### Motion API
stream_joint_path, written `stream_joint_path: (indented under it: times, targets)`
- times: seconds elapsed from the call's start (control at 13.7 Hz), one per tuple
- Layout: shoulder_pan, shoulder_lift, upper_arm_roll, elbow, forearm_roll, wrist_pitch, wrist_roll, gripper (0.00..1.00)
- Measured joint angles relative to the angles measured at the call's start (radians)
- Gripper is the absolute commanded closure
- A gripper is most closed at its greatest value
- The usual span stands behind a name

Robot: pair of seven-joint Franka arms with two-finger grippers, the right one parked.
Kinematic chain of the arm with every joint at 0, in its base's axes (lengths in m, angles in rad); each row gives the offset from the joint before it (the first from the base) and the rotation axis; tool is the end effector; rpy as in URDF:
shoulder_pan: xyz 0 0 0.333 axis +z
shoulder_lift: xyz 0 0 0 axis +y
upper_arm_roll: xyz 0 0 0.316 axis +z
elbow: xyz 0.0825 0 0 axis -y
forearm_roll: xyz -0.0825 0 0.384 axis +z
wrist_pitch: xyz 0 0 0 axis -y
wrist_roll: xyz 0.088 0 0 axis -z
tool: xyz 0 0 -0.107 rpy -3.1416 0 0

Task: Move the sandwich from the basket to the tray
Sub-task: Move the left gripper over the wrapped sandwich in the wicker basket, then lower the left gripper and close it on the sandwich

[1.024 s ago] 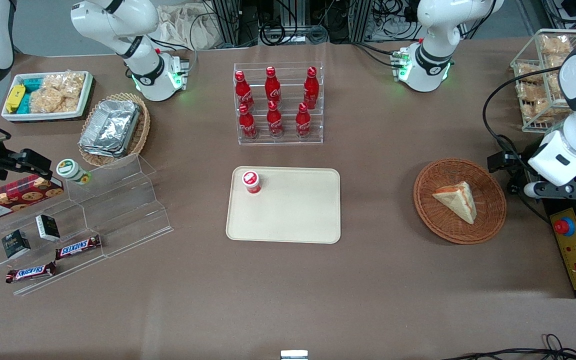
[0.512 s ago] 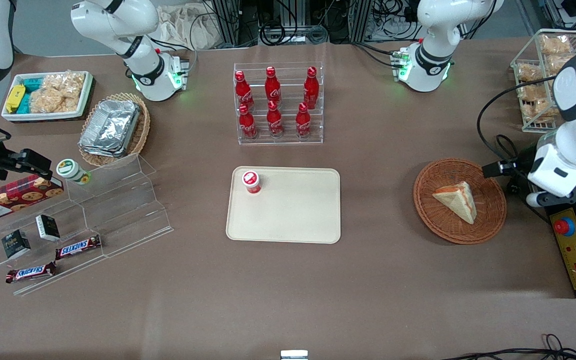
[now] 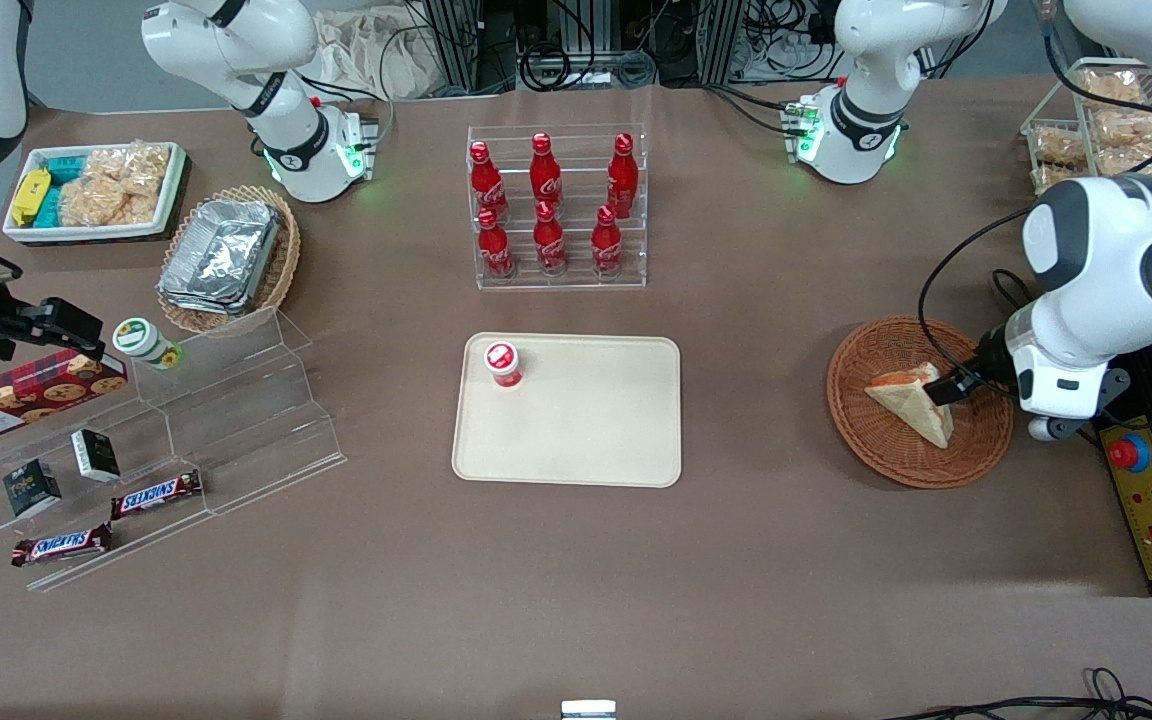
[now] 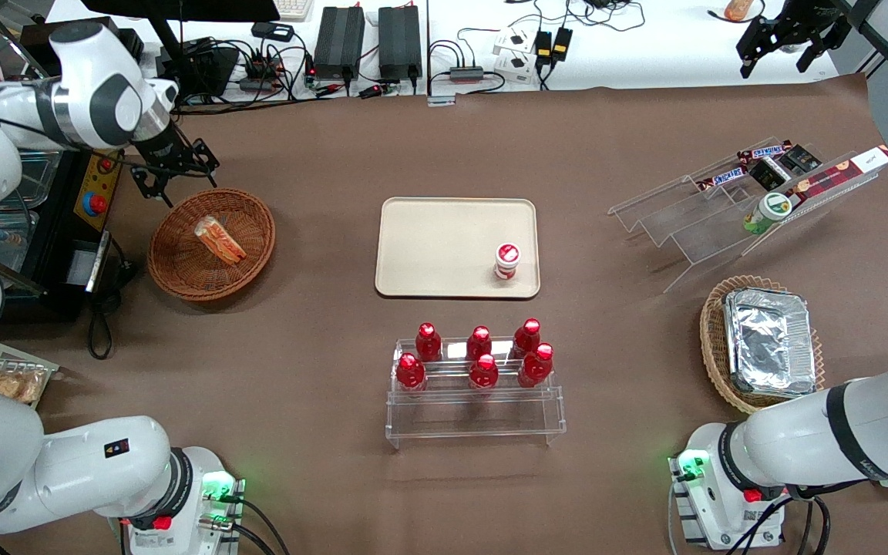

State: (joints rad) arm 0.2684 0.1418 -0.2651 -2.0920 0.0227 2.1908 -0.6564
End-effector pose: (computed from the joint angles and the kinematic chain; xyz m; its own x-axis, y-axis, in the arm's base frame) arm 0.5630 0.0049 0.3549 0.7965 0.6032 -0.0415 0.6034 -0.7974 -0.0079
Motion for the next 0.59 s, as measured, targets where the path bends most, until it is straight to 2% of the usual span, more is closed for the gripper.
stream_joint_path:
  times: [0.22,0.59]
  targets:
    - [0.012,0.006,0.006,-0.105,0.0,0.118,-0.049,0.0]
    - [0.012,0.039,0.012,-0.135,0.0,0.129,-0.11,0.0]
